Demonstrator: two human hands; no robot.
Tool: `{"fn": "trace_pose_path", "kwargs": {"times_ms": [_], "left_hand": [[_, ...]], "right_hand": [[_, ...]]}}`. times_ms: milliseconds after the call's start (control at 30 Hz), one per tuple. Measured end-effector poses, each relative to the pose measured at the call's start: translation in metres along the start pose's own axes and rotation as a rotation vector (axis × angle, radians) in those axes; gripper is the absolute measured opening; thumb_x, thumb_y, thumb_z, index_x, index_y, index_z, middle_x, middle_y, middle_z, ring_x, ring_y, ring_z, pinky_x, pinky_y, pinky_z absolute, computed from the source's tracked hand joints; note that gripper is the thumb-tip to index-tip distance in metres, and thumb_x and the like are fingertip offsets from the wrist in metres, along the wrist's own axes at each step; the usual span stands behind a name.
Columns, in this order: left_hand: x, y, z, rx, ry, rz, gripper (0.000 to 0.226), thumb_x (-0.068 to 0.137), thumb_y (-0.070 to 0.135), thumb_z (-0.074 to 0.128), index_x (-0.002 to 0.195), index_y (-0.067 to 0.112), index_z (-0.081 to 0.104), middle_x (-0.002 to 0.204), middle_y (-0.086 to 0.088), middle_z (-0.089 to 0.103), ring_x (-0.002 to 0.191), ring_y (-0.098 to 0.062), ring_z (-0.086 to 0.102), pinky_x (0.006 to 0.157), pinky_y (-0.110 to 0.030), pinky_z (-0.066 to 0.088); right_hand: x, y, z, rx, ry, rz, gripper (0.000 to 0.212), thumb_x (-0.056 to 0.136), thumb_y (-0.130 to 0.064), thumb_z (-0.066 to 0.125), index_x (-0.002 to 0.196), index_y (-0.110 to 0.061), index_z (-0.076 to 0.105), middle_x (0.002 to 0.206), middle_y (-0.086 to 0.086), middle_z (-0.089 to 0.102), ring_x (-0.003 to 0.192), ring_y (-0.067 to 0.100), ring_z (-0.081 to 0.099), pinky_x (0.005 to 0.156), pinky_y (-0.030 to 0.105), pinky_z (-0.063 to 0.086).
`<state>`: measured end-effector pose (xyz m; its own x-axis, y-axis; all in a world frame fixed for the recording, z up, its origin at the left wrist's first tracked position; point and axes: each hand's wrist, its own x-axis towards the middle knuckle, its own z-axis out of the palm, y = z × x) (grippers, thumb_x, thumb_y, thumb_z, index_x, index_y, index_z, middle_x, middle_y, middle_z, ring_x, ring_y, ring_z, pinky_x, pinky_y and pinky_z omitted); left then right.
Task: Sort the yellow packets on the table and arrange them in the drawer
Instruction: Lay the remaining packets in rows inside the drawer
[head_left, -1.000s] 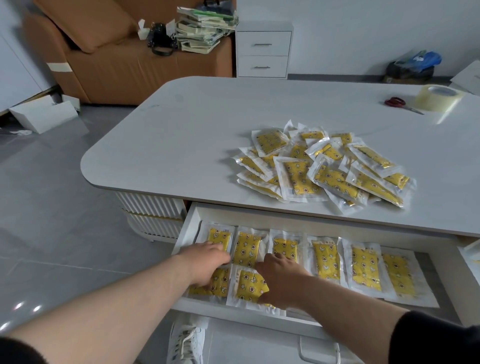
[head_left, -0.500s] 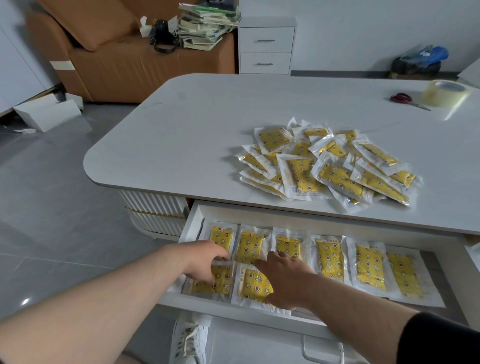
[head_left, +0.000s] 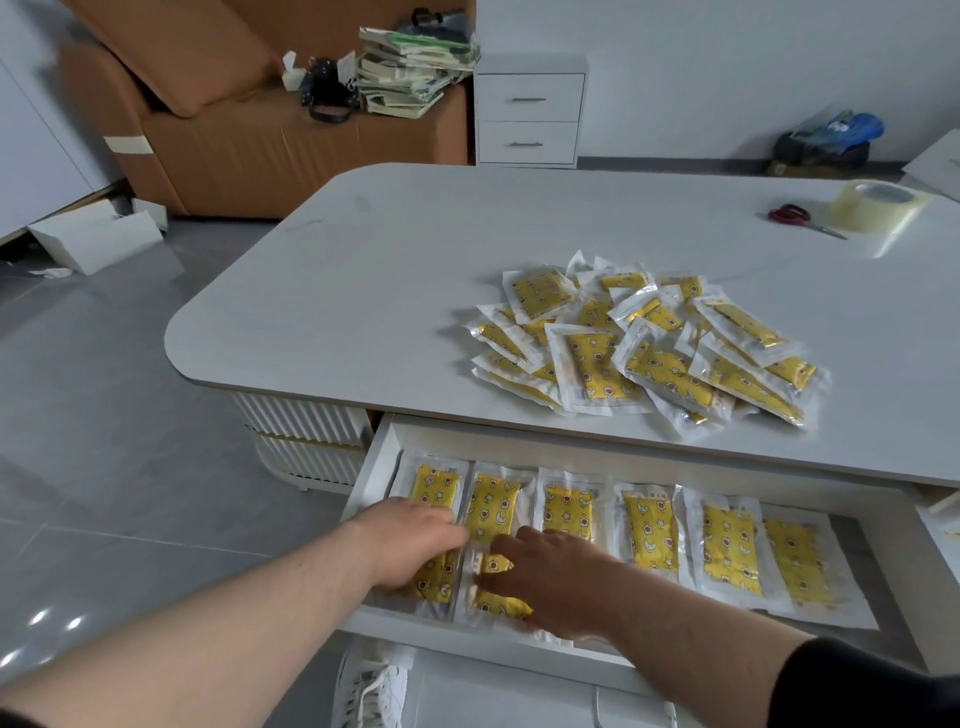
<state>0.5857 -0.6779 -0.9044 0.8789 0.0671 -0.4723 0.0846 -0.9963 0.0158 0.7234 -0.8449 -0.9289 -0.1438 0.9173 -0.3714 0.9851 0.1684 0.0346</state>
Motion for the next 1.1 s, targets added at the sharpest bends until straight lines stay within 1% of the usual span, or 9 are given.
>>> {"fn": "trace_pose_path", "kwargs": {"times_ms": [100,367,533,633,733,800,933,1033,1100], "left_hand": [[-0.002,-0.001,0.001,-0.004,0.003,0.002,0.060,0.080,-0.012,0.060,0.128,0.021,0.047,0.110,0.000,0.056,0.099,-0.018,0.052,0.076,-0.028,0.041],[-0.003,0.012,-0.034,-0.046,0.046,-0.066,0.057,0.082,0.003,0.066,0.132,0.021,0.046,0.121,0.000,0.048,0.112,-0.020,0.051,0.089,-0.032,0.046],[-0.012,0.032,-0.111,-0.389,0.435,-0.144,0.021,0.090,0.039,0.063,0.109,0.031,0.062,0.106,0.011,0.063,0.095,-0.012,0.061,0.083,-0.034,0.052],[-0.011,0.045,-0.144,-0.623,0.616,-0.156,0.009,0.089,0.038,0.063,0.088,0.030,0.067,0.082,0.013,0.067,0.076,-0.003,0.063,0.071,-0.028,0.054],[0.004,0.057,-0.167,-0.753,0.740,-0.192,0.012,0.090,0.030,0.066,0.079,0.028,0.069,0.075,0.012,0.069,0.072,0.002,0.062,0.064,-0.016,0.048],[0.019,0.058,-0.176,-0.783,0.773,-0.214,0.015,0.089,0.028,0.067,0.075,0.028,0.067,0.075,0.009,0.069,0.071,-0.002,0.062,0.066,-0.021,0.052],[0.050,0.048,-0.181,-0.775,0.801,-0.335,0.008,0.084,0.037,0.069,0.086,0.031,0.066,0.087,0.011,0.067,0.082,-0.008,0.063,0.075,-0.031,0.053],[0.068,0.035,-0.186,-0.726,0.847,-0.488,0.023,0.085,0.041,0.066,0.103,0.026,0.065,0.104,0.008,0.065,0.093,-0.012,0.059,0.078,-0.030,0.048],[0.080,0.016,-0.197,-0.781,0.873,-0.613,0.033,0.085,0.042,0.065,0.106,0.017,0.066,0.108,-0.001,0.066,0.095,-0.020,0.060,0.078,-0.030,0.046]], "right_hand": [[0.001,0.000,0.003,0.000,-0.010,0.002,0.070,0.091,-0.025,0.068,0.149,-0.038,0.030,0.147,0.013,0.037,0.126,0.036,0.046,0.099,0.053,0.048],[-0.025,0.003,-0.055,0.170,0.012,0.118,0.060,0.097,-0.046,0.051,0.151,-0.034,0.028,0.159,0.003,0.027,0.140,0.030,0.036,0.112,0.049,0.036],[-0.092,0.025,-0.130,0.571,0.286,0.333,0.046,0.091,-0.045,0.059,0.136,-0.034,0.055,0.133,-0.013,0.061,0.117,0.010,0.059,0.099,0.030,0.048],[-0.141,0.050,-0.146,0.760,0.493,0.470,0.035,0.090,-0.039,0.063,0.124,-0.030,0.065,0.113,-0.019,0.068,0.097,-0.003,0.063,0.088,0.020,0.052],[-0.177,0.086,-0.136,0.905,0.706,0.645,0.021,0.089,-0.028,0.067,0.109,-0.027,0.072,0.099,-0.016,0.072,0.089,-0.005,0.066,0.082,0.018,0.053],[-0.187,0.110,-0.125,0.902,0.765,0.752,0.019,0.089,-0.026,0.067,0.107,-0.026,0.072,0.096,-0.016,0.072,0.087,-0.004,0.067,0.079,0.015,0.050],[-0.181,0.150,-0.106,0.868,0.750,0.915,0.028,0.090,-0.031,0.065,0.117,-0.027,0.070,0.112,-0.013,0.068,0.102,0.004,0.062,0.087,0.020,0.045],[-0.172,0.180,-0.099,0.866,0.692,1.012,0.031,0.093,-0.032,0.060,0.123,-0.028,0.066,0.123,-0.005,0.065,0.107,0.010,0.060,0.086,0.021,0.041],[-0.165,0.202,-0.101,0.868,0.693,1.071,0.034,0.094,-0.032,0.058,0.127,-0.024,0.063,0.124,-0.001,0.066,0.098,0.013,0.061,0.081,0.022,0.040]]}}
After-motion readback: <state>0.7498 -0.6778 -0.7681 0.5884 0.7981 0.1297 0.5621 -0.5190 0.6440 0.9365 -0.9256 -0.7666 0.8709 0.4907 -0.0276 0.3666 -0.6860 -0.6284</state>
